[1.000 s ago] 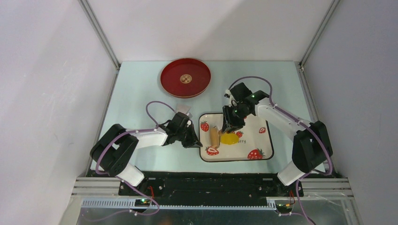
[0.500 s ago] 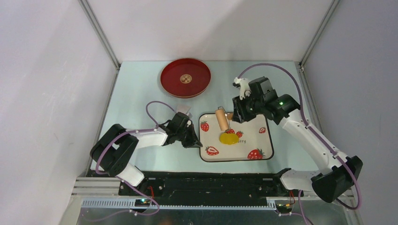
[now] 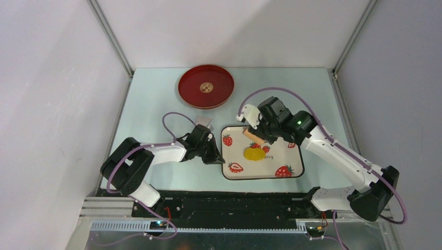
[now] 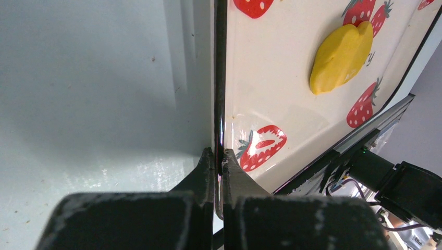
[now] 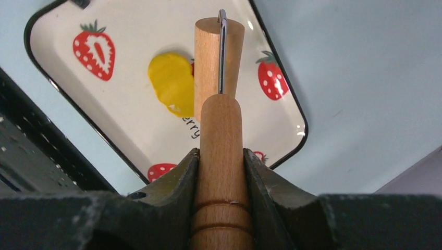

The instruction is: Roll out the dumpling wrappers from the dough

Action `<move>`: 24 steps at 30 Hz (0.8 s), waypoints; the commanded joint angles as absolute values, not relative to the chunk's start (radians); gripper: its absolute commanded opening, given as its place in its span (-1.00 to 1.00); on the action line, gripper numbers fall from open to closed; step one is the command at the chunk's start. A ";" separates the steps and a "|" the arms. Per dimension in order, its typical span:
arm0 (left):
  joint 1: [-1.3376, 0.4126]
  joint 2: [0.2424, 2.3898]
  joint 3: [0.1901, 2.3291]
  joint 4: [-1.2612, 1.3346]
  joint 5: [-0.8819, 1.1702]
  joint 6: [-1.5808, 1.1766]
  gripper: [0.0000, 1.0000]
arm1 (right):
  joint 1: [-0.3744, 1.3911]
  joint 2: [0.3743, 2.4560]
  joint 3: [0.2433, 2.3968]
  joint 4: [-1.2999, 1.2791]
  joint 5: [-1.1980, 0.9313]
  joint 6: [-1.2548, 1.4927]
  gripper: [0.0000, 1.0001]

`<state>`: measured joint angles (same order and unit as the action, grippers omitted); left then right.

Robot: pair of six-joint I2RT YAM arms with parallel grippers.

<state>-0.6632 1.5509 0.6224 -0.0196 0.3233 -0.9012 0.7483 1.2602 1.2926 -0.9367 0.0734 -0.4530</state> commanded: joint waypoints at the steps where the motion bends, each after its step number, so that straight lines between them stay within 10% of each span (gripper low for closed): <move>1: -0.675 1.599 0.606 -0.103 0.274 -0.881 -1.00 | 0.815 1.284 1.308 -0.930 0.063 -0.629 -1.00; 24: -0.675 1.601 0.606 -0.103 0.275 -0.878 -1.00 | 0.903 1.489 1.267 -0.959 0.125 -0.771 -1.00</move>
